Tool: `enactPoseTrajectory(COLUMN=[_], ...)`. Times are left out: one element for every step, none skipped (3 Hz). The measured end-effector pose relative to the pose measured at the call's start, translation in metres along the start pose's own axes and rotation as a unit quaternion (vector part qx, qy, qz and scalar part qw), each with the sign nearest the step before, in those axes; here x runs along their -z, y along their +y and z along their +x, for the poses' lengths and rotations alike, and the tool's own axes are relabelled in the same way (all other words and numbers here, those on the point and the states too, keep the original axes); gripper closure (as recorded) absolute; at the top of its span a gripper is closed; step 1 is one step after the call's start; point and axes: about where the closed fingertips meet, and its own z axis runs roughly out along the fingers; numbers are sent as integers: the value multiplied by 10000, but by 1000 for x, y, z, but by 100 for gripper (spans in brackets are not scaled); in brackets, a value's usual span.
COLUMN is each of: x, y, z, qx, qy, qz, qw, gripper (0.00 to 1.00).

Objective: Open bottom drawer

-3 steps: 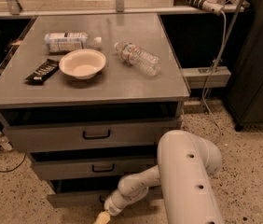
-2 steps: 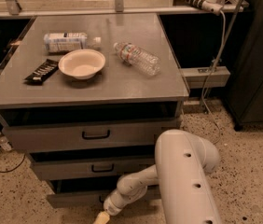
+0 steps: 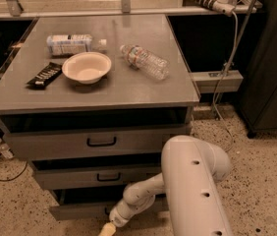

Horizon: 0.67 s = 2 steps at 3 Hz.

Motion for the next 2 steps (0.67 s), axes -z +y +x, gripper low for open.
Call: enactPoseTrajectory(x=[-2,-2], y=[11,11], z=[3,3], qx=[13,13], qy=[77,78], qz=[-132,-133], qw=[9999,9999], gripper=[0,0])
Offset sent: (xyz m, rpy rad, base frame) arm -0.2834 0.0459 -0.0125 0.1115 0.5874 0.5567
